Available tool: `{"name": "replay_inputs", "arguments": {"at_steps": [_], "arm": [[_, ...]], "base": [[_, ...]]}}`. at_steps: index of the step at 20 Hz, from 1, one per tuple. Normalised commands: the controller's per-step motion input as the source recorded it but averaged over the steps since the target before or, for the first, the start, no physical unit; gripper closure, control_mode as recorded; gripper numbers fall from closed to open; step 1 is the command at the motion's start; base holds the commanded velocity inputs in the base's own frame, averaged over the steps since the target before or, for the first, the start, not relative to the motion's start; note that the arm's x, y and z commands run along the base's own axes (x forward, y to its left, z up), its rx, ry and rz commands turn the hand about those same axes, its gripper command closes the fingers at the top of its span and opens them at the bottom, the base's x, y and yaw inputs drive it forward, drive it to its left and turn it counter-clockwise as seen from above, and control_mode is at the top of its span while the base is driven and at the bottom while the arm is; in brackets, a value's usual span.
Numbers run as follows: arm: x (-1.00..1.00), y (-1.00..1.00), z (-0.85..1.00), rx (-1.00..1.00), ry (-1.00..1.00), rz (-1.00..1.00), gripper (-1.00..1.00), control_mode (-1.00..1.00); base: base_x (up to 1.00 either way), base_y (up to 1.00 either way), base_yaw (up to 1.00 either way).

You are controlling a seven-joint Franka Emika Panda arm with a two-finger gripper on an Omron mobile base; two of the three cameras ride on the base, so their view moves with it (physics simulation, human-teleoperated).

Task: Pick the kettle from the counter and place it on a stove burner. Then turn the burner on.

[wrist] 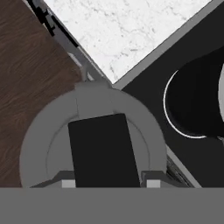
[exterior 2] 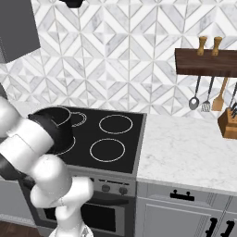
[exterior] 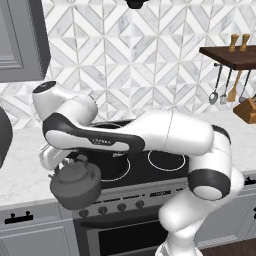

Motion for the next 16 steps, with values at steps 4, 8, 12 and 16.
{"name": "replay_inputs", "arguments": {"at_steps": [4,8,12,16], "arm": [[-0.18,-0.69,0.56,0.00,-0.06,-0.08,1.00,-1.00],[-0.27,-0.68,0.48,0.02,-0.13,-0.11,1.00,-1.00],[-0.42,-0.64,0.21,0.04,-0.17,-0.13,1.00,-1.00],[-0.62,-0.72,0.12,0.12,-0.14,-0.10,1.00,-1.00]], "base": [[0.00,0.00,0.00],[0.00,0.00,0.00],[0.00,0.00,0.00],[0.00,0.00,0.00]]}}
